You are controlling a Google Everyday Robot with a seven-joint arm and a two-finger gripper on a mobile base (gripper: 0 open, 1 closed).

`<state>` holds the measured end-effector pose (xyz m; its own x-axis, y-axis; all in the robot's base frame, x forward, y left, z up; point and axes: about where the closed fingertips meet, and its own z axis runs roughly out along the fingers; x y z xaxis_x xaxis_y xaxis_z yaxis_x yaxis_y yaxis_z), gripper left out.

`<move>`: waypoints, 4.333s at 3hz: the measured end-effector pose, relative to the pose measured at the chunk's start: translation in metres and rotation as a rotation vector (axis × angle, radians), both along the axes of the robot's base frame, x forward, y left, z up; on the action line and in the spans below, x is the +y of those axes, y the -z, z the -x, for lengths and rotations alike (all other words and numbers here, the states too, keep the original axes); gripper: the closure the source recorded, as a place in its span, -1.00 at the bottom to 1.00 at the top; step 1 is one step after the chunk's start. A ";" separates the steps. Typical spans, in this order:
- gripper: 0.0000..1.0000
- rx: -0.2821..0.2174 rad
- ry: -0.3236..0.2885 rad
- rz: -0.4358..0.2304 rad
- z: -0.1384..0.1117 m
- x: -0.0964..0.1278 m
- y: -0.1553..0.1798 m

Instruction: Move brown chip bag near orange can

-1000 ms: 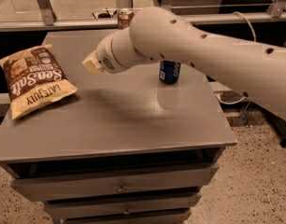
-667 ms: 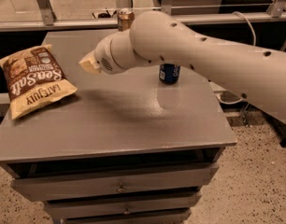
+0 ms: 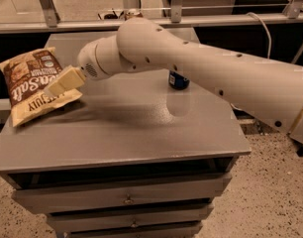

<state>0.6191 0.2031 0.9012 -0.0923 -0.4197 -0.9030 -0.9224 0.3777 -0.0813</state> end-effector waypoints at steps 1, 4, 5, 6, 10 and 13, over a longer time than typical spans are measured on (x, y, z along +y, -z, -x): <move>-1.00 0.065 -0.076 0.012 0.006 0.032 0.022; -0.01 0.137 -0.124 0.048 0.018 0.065 0.057; 0.59 0.090 -0.073 0.054 0.011 0.050 0.042; 1.00 -0.027 0.025 0.034 -0.004 0.014 -0.005; 1.00 -0.285 0.243 0.033 -0.001 -0.087 -0.127; 1.00 -0.402 0.520 0.055 -0.051 -0.228 -0.188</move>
Offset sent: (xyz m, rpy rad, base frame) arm -0.0164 0.0689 -0.0558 -0.0265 0.1570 0.1604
